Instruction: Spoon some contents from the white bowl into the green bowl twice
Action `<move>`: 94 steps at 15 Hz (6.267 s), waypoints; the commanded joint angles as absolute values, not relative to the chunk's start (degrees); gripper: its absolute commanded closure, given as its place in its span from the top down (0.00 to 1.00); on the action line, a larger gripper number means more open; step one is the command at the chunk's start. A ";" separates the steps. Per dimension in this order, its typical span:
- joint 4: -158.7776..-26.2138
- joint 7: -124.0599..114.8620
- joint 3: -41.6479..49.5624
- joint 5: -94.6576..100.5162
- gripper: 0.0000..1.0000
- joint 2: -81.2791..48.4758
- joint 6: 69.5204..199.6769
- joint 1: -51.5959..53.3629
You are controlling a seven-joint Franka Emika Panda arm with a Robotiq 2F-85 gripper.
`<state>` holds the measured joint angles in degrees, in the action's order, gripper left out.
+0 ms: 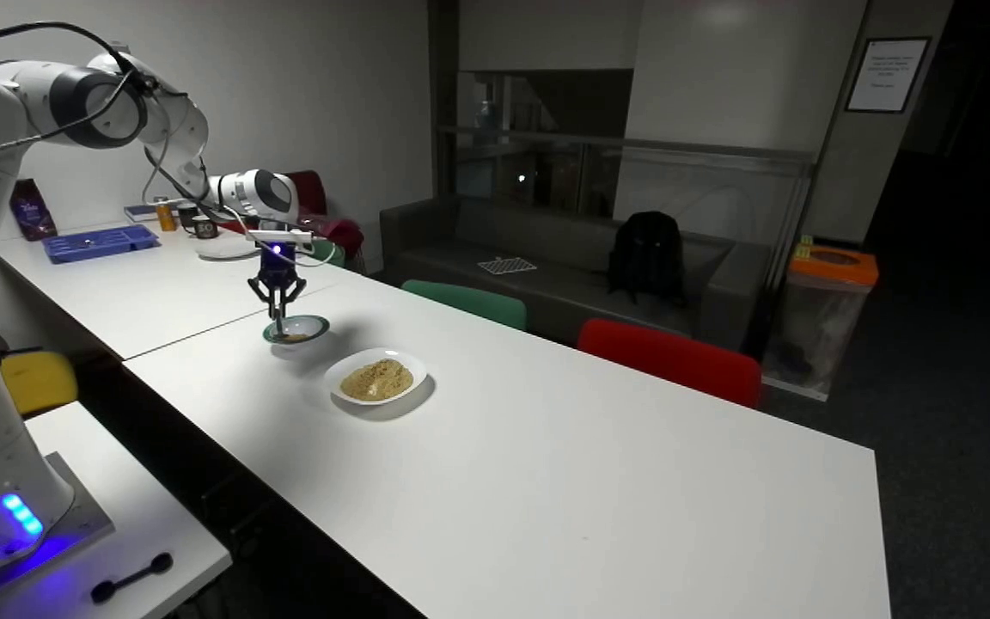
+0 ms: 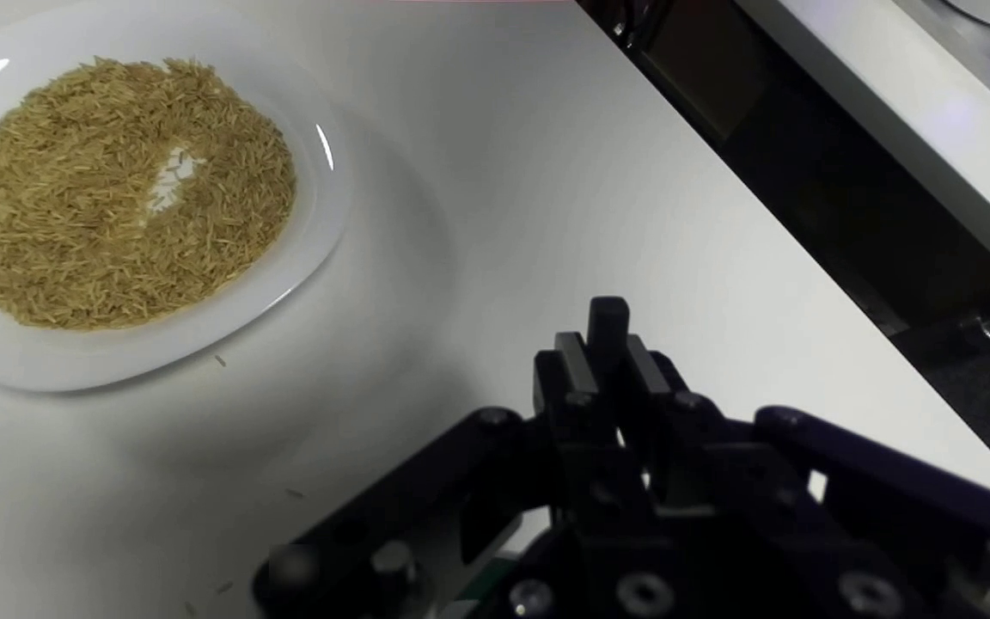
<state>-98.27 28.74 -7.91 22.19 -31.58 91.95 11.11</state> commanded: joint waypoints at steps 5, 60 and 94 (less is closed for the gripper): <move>-91.26 27.21 -8.23 24.45 0.03 -34.64 85.61 12.60; -125.78 26.02 -3.76 10.19 0.03 -1.68 115.75 -0.04; -138.44 26.22 8.51 6.30 0.03 0.88 125.17 -5.13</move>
